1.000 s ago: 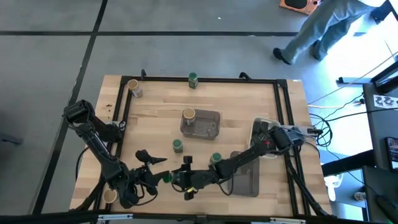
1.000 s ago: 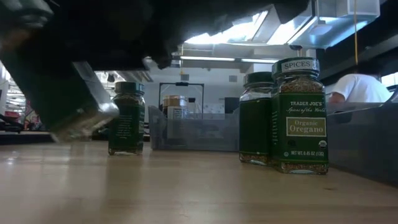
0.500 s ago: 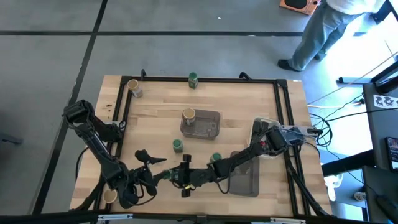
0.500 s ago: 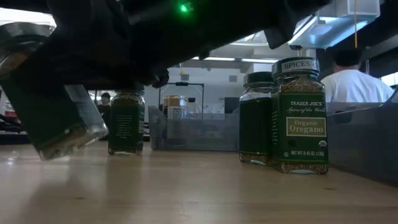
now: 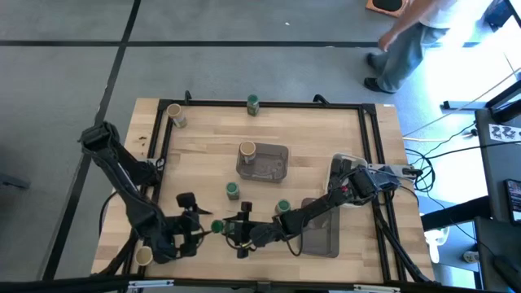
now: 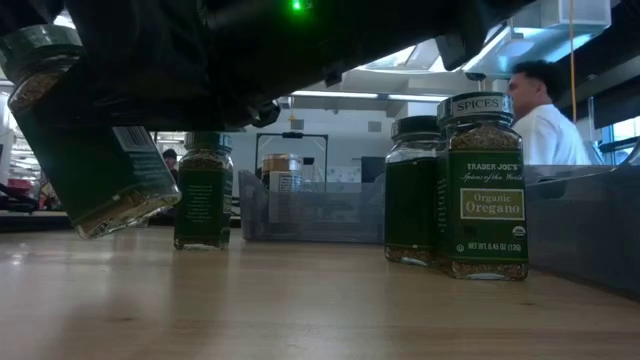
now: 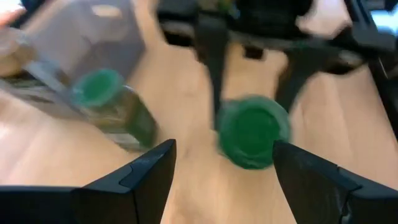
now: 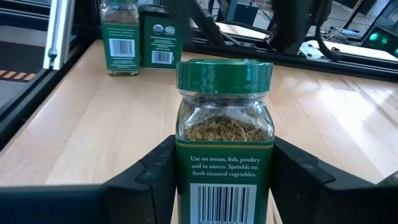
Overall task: Sort spices by type
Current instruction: Adjust the green seasoning bottles
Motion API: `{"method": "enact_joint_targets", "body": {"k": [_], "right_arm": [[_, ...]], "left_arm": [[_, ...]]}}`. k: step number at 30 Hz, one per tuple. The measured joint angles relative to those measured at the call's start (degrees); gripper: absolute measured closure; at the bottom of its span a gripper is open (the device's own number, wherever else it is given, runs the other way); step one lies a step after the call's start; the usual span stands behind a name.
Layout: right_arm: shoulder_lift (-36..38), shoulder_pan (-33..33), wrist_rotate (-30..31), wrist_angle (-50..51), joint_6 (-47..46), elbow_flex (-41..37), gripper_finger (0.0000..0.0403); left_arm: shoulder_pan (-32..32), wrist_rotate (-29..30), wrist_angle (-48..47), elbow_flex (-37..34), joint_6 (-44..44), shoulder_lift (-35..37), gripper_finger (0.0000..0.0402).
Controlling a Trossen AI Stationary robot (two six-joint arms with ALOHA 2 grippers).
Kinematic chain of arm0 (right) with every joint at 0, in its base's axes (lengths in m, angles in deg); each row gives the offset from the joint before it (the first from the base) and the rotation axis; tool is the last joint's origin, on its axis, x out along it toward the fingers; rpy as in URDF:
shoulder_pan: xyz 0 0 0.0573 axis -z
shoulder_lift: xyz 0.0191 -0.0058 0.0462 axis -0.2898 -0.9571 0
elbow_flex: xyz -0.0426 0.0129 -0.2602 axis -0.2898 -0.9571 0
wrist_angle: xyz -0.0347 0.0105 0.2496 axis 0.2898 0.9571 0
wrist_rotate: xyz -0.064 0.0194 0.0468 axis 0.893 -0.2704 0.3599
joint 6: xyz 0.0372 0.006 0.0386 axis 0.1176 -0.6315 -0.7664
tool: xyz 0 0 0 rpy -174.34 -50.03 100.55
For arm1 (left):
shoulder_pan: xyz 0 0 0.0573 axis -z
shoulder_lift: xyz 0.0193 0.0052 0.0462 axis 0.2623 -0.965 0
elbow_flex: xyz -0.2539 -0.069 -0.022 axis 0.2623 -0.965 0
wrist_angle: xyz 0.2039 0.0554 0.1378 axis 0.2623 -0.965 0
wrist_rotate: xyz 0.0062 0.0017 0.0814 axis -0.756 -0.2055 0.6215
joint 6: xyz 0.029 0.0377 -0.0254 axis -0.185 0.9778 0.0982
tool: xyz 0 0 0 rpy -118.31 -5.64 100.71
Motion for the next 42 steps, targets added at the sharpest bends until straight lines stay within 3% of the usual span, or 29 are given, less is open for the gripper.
{"method": "enact_joint_targets", "body": {"k": [5,13,16,19,25,28,33,42], "right_arm": [[0.00,0.03,-0.01,0.02,-0.01,0.00,0.0204],[0.02,0.03,0.06,0.33,0.19,0.00,0.0204],[0.06,0.03,0.01,0.16,0.20,0.00,0.0203],[0.07,-0.04,0.00,-0.07,0.18,0.00,0.0188],[0.54,-0.08,-0.43,0.28,0.20,0.02,0.0140],[3.86,-1.35,0.70,5.48,0.43,0.00,0.0128],[12.51,-4.76,1.73,24.14,-0.27,0.91,0.0125],[22.08,-10.60,4.54,55.99,-17.58,0.79,0.0124]], "left_arm": [[-1.98,-3.09,9.11,-0.80,8.62,-2.87,0.0139],[-5.91,-6.86,10.56,-0.83,10.92,-4.62,0.0141],[-6.22,-7.98,11.99,-0.83,13.53,-4.62,0.0163],[-6.56,-8.68,14.09,-0.83,16.63,-4.62,0.0202],[-7.94,-12.43,13.04,-0.87,18.25,-4.71,0.0204],[-8.83,-14.92,12.42,0.09,18.51,-4.39,0.0204],[-12.55,-21.23,7.01,5.07,18.56,-4.53,0.0204],[-21.43,-34.24,-0.60,13.57,20.11,-13.06,0.0204]]}}
